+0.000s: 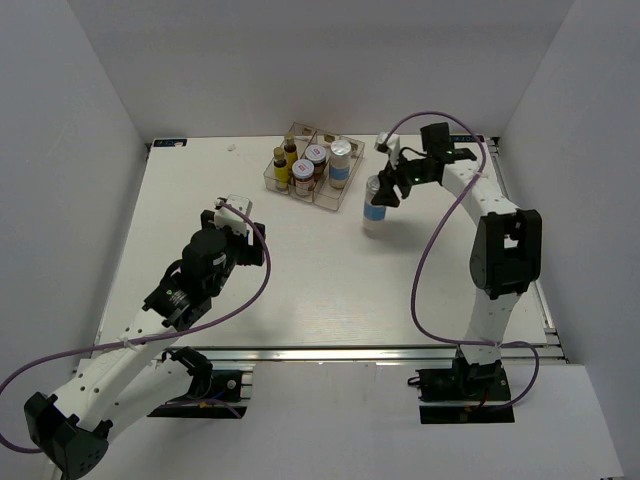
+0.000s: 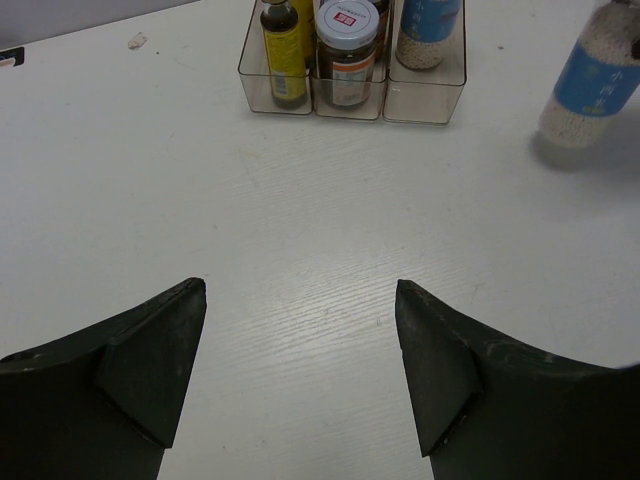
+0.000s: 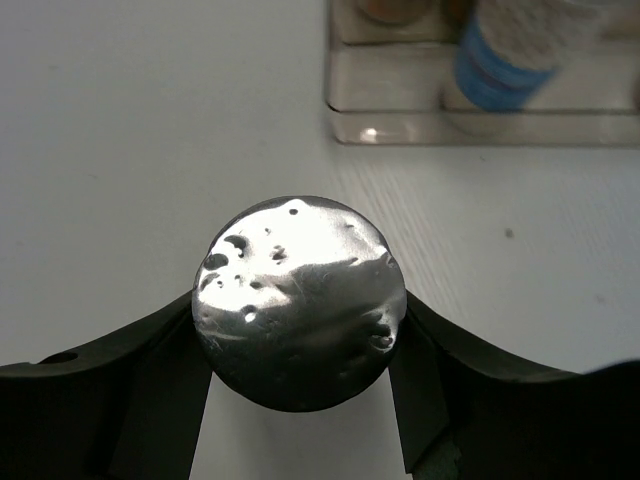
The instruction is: Organize the condiment bottles
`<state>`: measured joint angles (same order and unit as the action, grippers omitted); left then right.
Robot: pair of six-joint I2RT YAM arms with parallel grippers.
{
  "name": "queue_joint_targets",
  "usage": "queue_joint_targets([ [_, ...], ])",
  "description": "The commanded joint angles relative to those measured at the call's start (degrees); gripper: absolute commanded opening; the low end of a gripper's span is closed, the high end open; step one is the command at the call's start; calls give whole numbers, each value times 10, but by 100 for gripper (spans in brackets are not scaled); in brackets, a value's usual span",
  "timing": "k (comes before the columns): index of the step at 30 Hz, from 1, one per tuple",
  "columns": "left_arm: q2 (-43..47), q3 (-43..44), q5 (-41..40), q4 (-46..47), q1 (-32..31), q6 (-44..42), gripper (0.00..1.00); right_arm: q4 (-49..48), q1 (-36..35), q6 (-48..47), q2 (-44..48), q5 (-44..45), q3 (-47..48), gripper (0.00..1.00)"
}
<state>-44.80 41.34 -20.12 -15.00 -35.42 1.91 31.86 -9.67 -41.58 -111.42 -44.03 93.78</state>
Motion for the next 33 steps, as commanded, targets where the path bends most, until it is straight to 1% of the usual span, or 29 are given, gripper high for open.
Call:
queue_joint_targets([
  [1,12,-1,-5,0,1,-4,86,39,-36,-40,37,-77,58,0],
  [5,13,-3,-11,0,1,-4,86,-4,-77,32,30,-76,79,0],
  [7,13,-2,-12,1,1,-4,86,-20,-94,52,21,-75,99,0],
  [10,14,-4,-12,2,1,-5,86,-53,-108,110,14,-70,117,0],
  [11,13,-4,-12,2,1,-5,86,-92,-111,132,13,-66,116,0],
  [13,12,-5,-12,3,1,-6,86,-138,-116,195,10,-45,109,0],
  [14,12,-5,-13,2,1,-6,86,-187,-118,217,9,-36,106,0],
  [15,10,-5,-12,2,1,-6,86,-208,-119,253,5,-27,105,0],
  [16,10,-6,-13,2,1,-6,86,-248,-122,271,-3,-1,104,0],
  [18,8,-6,-15,2,1,-7,86,-279,-125,313,-14,25,107,0],
  [21,7,-6,-19,2,1,-7,86,-310,-124,334,-46,82,125,0],
  [29,3,-6,-19,2,1,-9,87,-312,-124,311,-86,126,137,0],
  [33,2,-6,-21,2,1,-9,87,-346,-124,303,-93,161,122,0],
])
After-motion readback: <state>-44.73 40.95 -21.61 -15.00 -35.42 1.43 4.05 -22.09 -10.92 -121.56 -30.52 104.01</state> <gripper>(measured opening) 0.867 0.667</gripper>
